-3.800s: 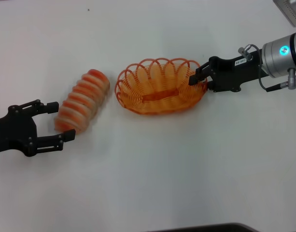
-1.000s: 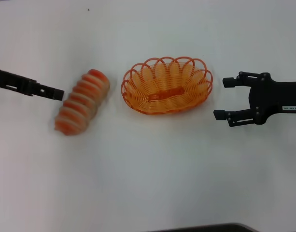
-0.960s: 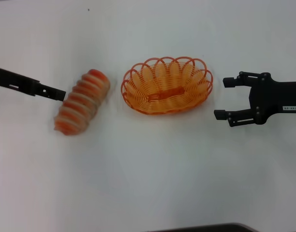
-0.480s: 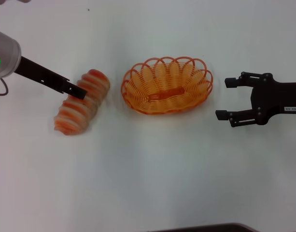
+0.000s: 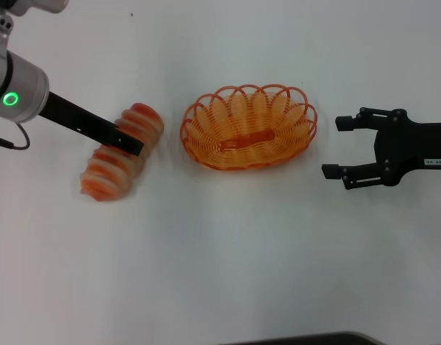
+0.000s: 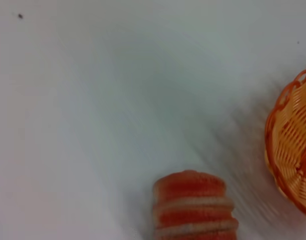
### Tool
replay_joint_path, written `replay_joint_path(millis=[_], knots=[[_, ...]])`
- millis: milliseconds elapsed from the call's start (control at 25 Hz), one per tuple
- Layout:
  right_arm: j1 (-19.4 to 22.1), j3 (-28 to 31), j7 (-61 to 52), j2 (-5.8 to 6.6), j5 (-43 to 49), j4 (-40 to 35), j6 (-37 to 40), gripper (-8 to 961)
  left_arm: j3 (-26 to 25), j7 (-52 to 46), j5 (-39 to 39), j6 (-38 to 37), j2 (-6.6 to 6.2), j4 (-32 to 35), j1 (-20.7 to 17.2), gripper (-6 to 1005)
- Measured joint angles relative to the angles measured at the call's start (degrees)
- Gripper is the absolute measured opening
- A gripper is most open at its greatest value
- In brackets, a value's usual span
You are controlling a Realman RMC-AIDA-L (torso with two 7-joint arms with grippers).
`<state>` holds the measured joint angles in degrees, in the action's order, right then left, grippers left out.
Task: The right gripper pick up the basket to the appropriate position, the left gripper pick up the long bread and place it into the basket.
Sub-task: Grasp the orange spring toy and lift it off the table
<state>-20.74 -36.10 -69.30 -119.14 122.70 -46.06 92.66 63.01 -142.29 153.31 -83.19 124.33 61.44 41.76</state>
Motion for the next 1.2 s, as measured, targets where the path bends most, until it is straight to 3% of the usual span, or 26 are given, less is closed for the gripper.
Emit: replay_joint_path(millis=[1200], knots=[[-0.1, -0.3, 0.0, 0.06, 0.1, -0.1, 0.0, 953, 6.1, -1.6, 0.8, 5.5, -0.14, -3.8, -0.4, 872]])
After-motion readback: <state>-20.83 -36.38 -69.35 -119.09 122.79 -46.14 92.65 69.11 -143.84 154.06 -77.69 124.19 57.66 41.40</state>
